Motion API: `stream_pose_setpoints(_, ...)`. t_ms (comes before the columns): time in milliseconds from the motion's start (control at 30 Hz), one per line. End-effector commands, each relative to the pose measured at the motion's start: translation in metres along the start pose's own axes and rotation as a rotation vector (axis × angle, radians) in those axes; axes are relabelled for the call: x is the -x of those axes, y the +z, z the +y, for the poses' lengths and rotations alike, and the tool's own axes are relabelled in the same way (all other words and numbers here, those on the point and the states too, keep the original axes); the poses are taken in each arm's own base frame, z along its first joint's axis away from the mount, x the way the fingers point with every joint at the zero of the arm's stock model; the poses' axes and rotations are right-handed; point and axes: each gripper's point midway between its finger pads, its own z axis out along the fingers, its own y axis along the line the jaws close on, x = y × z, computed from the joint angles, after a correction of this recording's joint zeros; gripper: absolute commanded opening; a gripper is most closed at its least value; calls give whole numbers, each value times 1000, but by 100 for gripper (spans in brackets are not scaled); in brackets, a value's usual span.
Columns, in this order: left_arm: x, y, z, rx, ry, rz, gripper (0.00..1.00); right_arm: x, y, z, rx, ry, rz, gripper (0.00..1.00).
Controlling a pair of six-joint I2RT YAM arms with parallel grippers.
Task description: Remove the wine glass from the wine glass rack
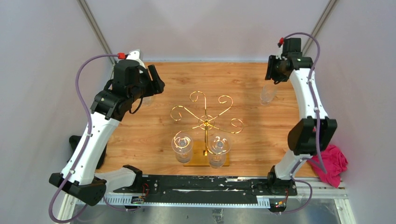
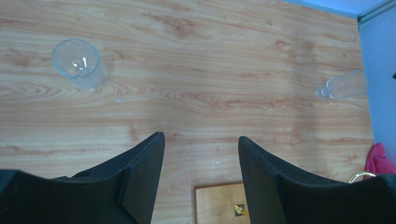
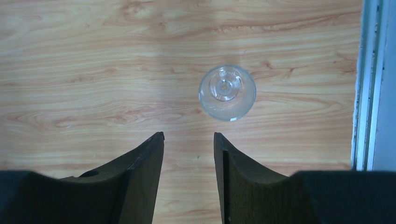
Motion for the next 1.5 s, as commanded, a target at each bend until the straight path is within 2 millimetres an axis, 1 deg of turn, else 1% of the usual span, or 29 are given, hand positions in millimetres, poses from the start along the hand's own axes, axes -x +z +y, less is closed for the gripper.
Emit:
stream_pose_setpoints(0, 2, -3, -6, -35, -4, -14, 64, 13, -73, 28, 130, 37, -167, 48)
stream_pose_setpoints(33, 1, -3, -7, -41, -4, -12, 64, 12, -87, 36, 175, 36, -205, 48)
stream_pose_setpoints(67, 0, -3, -7, -41, -4, -11, 64, 14, -106, 43, 217, 36, -259, 48)
stream_pose_setpoints(100, -1, -3, -6, -39, -5, -11, 64, 12, -124, 61, 281, 15, -299, 48)
stream_pose_setpoints(200, -2, -3, -3, -27, -11, -16, 64, 4, -182, 101, 451, -50, -403, 48)
stream_pose_setpoints(300, 0, -6, -5, -36, -17, -20, 64, -12, -235, 141, 547, -168, -464, 47)
stream_pose_setpoints(367, 1, -9, -6, -46, -25, -25, 64, -23, -265, 168, 615, -249, -485, 46)
stream_pose_setpoints(467, 2, -15, -8, -59, -35, -35, 64, -42, -287, 198, 698, -334, -470, 40)
stream_pose_setpoints(533, 4, -21, -7, -66, -40, -48, 65, -58, -295, 216, 758, -389, -441, 37)
stream_pose_setpoints(633, 9, -34, -8, -82, -49, -77, 65, -83, -302, 241, 803, -478, -407, 37)
stream_pose_setpoints(667, 10, -38, -9, -90, -50, -86, 65, -93, -301, 248, 806, -513, -387, 38)
stream_pose_setpoints(800, 14, -50, -11, -116, -60, -111, 66, -130, -291, 270, 791, -634, -308, 50)
stream_pose_setpoints(900, 14, -55, -10, -120, -63, -120, 66, -142, -284, 278, 760, -678, -293, 55)
stream_pose_setpoints(1167, 14, -57, -9, -122, -62, -124, 66, -154, -275, 283, 712, -709, -271, 54)
stream_pose_setpoints(1467, 13, -59, -9, -126, -62, -125, 66, -186, -264, 289, 689, -754, -200, 53)
